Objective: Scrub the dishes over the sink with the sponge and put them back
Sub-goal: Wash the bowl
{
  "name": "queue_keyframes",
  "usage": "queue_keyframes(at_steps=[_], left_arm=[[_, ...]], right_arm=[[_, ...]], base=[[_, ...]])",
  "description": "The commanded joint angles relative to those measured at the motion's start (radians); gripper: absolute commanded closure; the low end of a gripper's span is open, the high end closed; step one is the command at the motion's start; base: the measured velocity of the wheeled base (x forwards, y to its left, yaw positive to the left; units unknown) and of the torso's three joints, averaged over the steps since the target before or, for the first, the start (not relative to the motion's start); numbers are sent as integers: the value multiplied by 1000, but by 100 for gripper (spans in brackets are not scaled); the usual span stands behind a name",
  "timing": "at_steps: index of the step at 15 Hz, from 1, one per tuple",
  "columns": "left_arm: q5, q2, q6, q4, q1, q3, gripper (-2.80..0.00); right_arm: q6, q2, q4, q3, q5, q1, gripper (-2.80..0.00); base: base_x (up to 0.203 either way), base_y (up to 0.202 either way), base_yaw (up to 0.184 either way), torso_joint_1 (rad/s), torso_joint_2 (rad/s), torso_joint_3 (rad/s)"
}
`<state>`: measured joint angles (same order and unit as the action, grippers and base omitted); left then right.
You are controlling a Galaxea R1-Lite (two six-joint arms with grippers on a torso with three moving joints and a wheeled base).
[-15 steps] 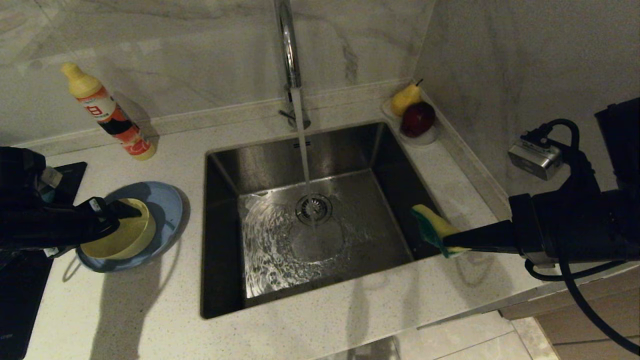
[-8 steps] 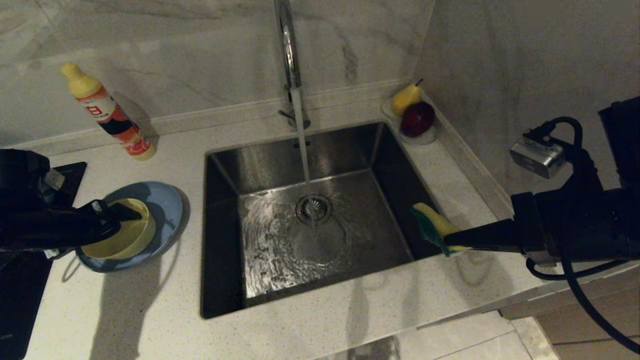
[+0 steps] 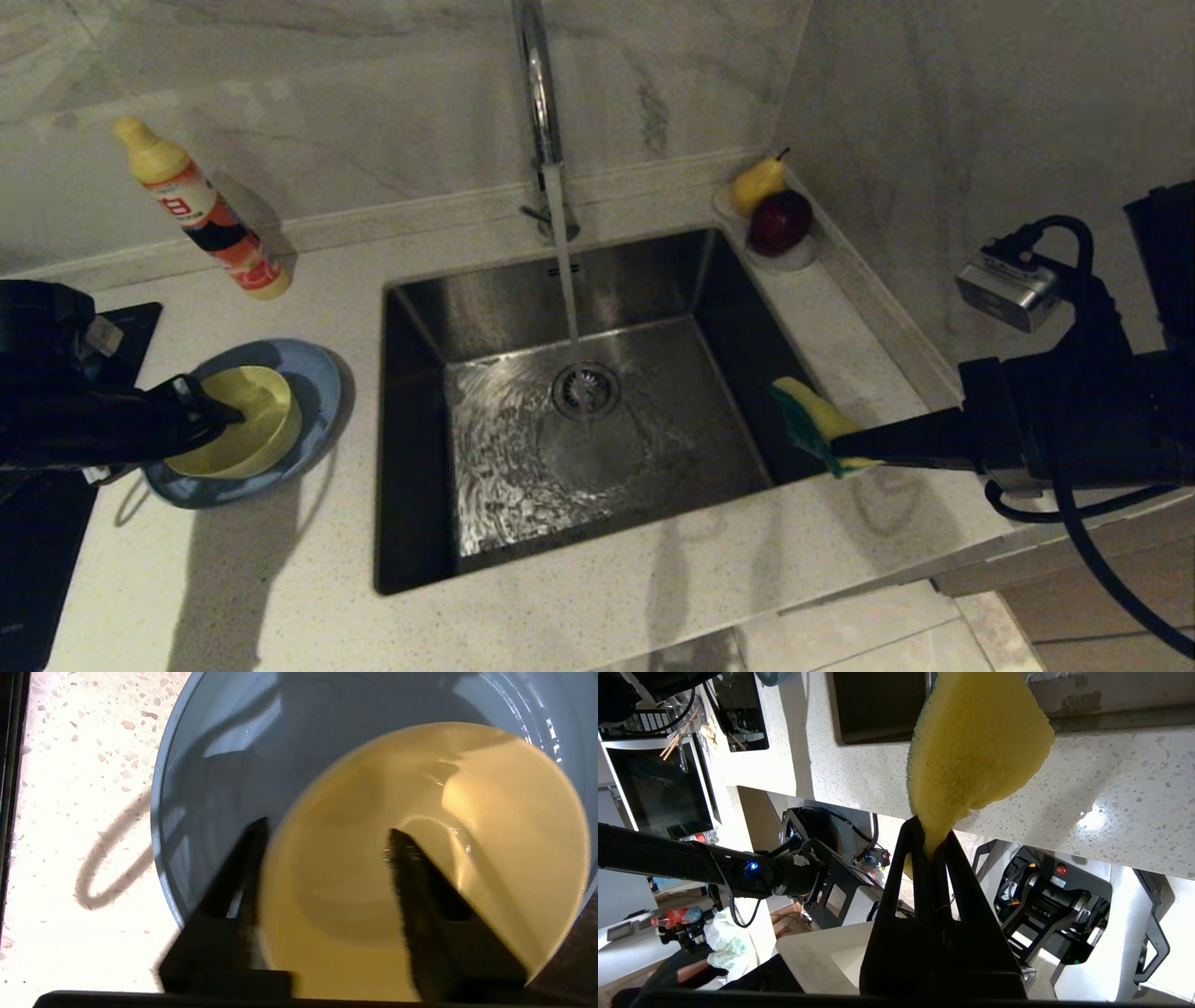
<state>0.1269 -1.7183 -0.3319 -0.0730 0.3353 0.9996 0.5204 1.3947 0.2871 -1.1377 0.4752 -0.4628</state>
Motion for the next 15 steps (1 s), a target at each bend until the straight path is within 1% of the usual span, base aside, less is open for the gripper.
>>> queue_keyframes(at_steps=[1,6,10,14,15], left_arm=[[0,-2,-2,-1,1,0,0],[-1,-9,-1,0,1,14,0],[-1,2,-5,9,24,40,0],[0,92,-43,18,30,78,0],[1,125,-46,36,30,97,0]], right_arm=[[3,1,1,-1,3,0,0],[3,6,1,3,3,0,0],[3,3,1,9,3,1,0],[3,1,3,9,3,0,0],[3,-2,3,10,3,0,0]], base=[[0,0,0,0,0,0],[0,0,0,0,0,0],[0,0,0,0,0,0],[0,0,0,0,0,0],[0,0,0,0,0,0]])
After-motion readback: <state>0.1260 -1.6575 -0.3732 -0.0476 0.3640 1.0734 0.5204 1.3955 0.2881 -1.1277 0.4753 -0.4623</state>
